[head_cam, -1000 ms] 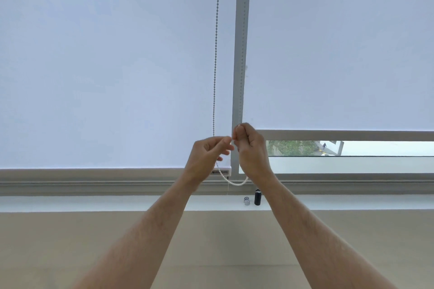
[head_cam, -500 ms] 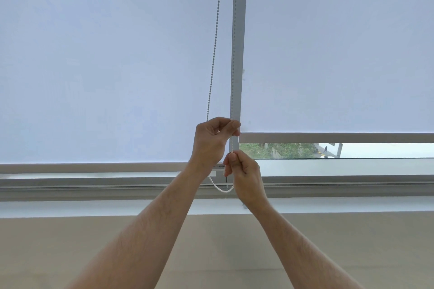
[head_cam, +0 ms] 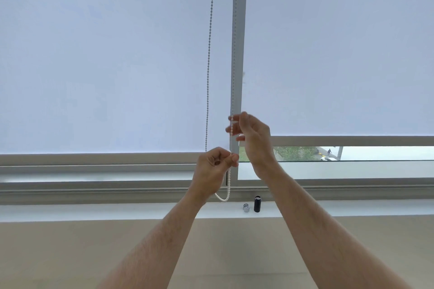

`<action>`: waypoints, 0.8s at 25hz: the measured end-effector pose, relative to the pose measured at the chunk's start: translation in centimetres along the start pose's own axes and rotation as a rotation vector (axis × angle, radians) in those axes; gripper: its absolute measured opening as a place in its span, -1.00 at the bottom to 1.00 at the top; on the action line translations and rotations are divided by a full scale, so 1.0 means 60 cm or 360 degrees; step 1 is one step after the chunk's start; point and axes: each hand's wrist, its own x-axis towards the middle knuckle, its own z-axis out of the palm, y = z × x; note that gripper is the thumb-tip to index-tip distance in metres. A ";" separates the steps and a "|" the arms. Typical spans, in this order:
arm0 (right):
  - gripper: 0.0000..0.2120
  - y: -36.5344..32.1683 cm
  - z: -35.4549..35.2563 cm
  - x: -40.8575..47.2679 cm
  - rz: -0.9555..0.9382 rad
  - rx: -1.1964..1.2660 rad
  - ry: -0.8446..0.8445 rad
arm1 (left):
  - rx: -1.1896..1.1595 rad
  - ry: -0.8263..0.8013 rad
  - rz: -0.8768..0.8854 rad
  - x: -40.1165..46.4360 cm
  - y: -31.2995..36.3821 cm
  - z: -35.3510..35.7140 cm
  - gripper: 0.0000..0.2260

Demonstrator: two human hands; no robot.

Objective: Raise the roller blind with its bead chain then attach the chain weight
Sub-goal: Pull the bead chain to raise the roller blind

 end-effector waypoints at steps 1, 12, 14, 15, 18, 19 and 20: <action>-0.70 -0.015 0.006 0.012 -0.0054 0.0004 -0.0006 | 0.0029 -0.0004 -0.0005 -0.002 -0.005 0.000 -0.89; -0.68 -0.017 0.031 0.012 -0.0195 -0.0101 0.0108 | 0.0257 -0.0348 -0.0162 -0.008 -0.011 -0.024 -0.76; -0.66 0.004 0.024 0.000 -0.0158 -0.0118 0.0109 | 0.0206 -0.0368 -0.0203 -0.006 -0.005 -0.041 -0.52; -0.66 0.014 0.020 -0.004 -0.0149 -0.0136 0.0104 | 0.0174 -0.0282 -0.0206 0.000 -0.001 -0.047 -0.44; -0.61 0.035 0.018 -0.022 -0.0121 -0.0207 0.0073 | 0.0113 0.0022 -0.0208 0.035 0.022 -0.045 -0.53; -0.59 0.043 0.019 -0.030 -0.0107 -0.0204 0.0061 | 0.0118 0.0063 -0.0165 0.047 0.034 -0.038 -0.59; -0.59 0.053 0.019 -0.038 -0.0094 -0.0200 0.0053 | 0.0115 0.0075 -0.0111 0.059 0.046 -0.031 -0.65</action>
